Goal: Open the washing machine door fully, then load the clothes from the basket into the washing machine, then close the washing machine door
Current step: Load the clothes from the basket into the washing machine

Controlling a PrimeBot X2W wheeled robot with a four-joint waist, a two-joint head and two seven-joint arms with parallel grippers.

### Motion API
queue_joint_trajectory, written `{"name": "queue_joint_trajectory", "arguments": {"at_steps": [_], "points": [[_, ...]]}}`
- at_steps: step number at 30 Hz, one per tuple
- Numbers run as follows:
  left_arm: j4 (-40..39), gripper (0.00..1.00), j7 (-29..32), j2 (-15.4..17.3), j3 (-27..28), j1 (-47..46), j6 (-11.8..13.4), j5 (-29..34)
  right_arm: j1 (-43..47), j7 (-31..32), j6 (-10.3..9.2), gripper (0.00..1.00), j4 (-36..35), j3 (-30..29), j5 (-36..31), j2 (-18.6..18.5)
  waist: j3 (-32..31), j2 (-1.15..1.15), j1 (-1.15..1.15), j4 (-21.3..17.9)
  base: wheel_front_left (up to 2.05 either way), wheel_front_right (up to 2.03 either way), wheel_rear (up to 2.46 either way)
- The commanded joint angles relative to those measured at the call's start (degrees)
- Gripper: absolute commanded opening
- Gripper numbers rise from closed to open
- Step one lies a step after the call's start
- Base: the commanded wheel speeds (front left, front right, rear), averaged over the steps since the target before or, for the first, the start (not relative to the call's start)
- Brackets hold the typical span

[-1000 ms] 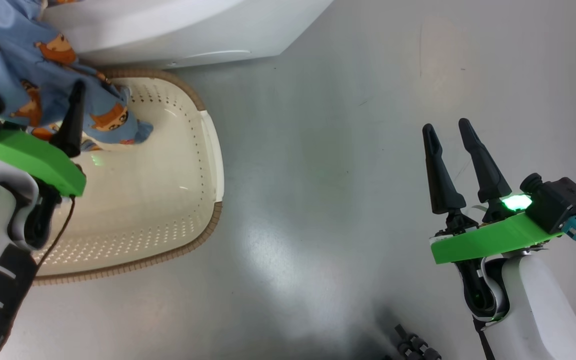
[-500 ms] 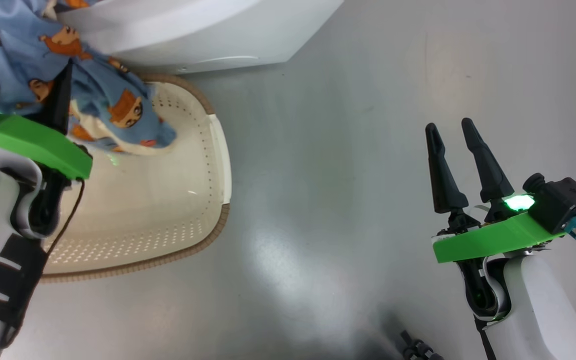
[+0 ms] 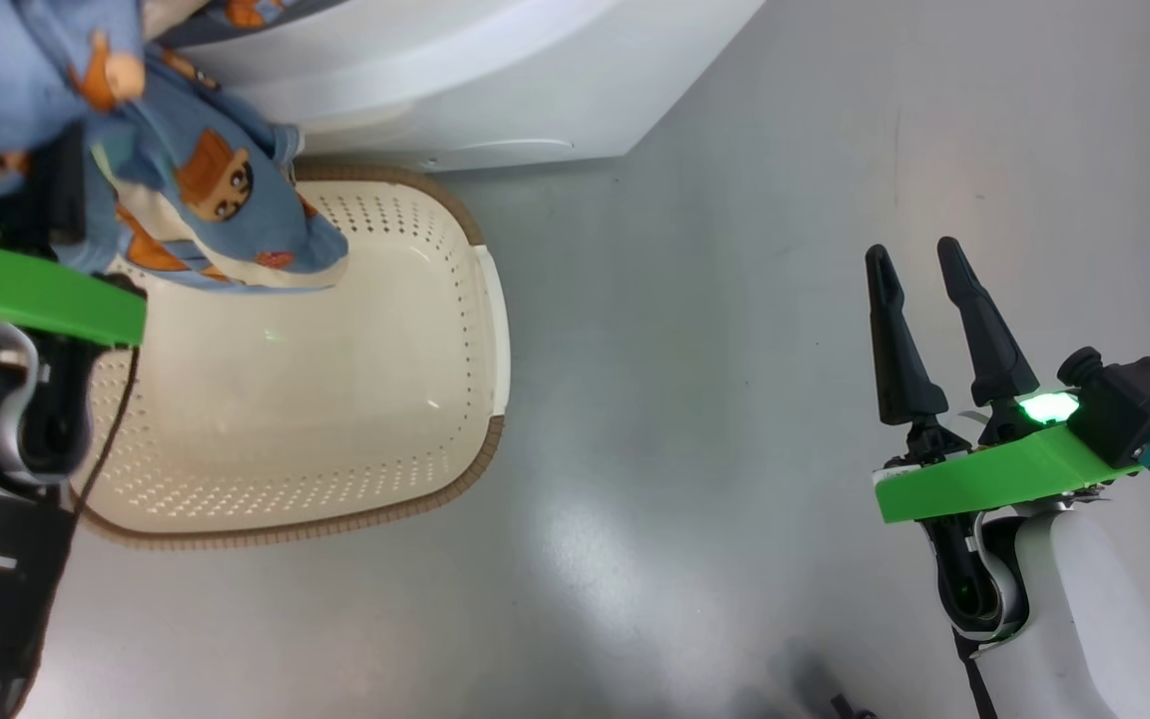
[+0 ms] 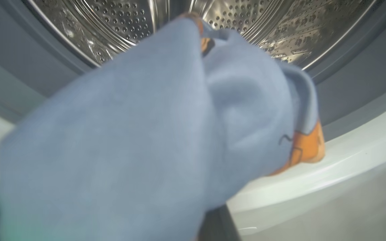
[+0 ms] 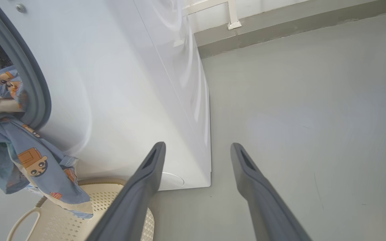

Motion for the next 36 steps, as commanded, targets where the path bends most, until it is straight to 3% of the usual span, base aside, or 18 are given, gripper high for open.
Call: {"name": "queue_joint_trajectory", "arguments": {"at_steps": [1, 7, 13, 29, 36], "points": [[-2.89, 0.0, -0.36, 2.38, 2.78, 0.58, -0.1, 1.31, 1.65, -0.27, 0.09, 1.0, -0.96, 1.19, -0.29, 0.35, -0.58, 0.0, 0.0, 0.34, 0.0, 0.0, 0.0], [-6.75, 0.0, -0.36, 2.58, 4.87, -1.67, -0.1, 3.15, 1.9, -0.27, 0.09, 1.0, -0.74, 1.4, 0.19, 0.38, -1.35, 0.0, 0.0, 0.08, 0.0, 0.0, 0.0], [-3.77, 0.0, -0.36, 3.02, 3.89, -6.76, -0.1, 3.89, 1.9, -0.27, 0.09, 1.0, -0.56, 1.95, 1.08, 0.39, -1.54, 0.0, 0.0, -0.66, 0.0, 0.0, 0.0], [22.5, 0.0, -0.36, 5.12, -11.34, -32.33, -0.1, 1.52, 1.96, -0.27, 0.09, 1.0, -0.68, 3.87, 4.96, 0.4, -1.01, 0.0, 0.0, -5.99, 0.0, 0.0, 0.0], [18.45, 0.0, -0.36, 5.6, -5.94, -38.83, -0.1, 7.53, 1.77, -0.27, 0.09, 1.0, -1.14, 4.1, 5.85, 0.4, 0.32, 0.0, 0.0, -7.35, 0.0, 0.0, 0.0]]}}
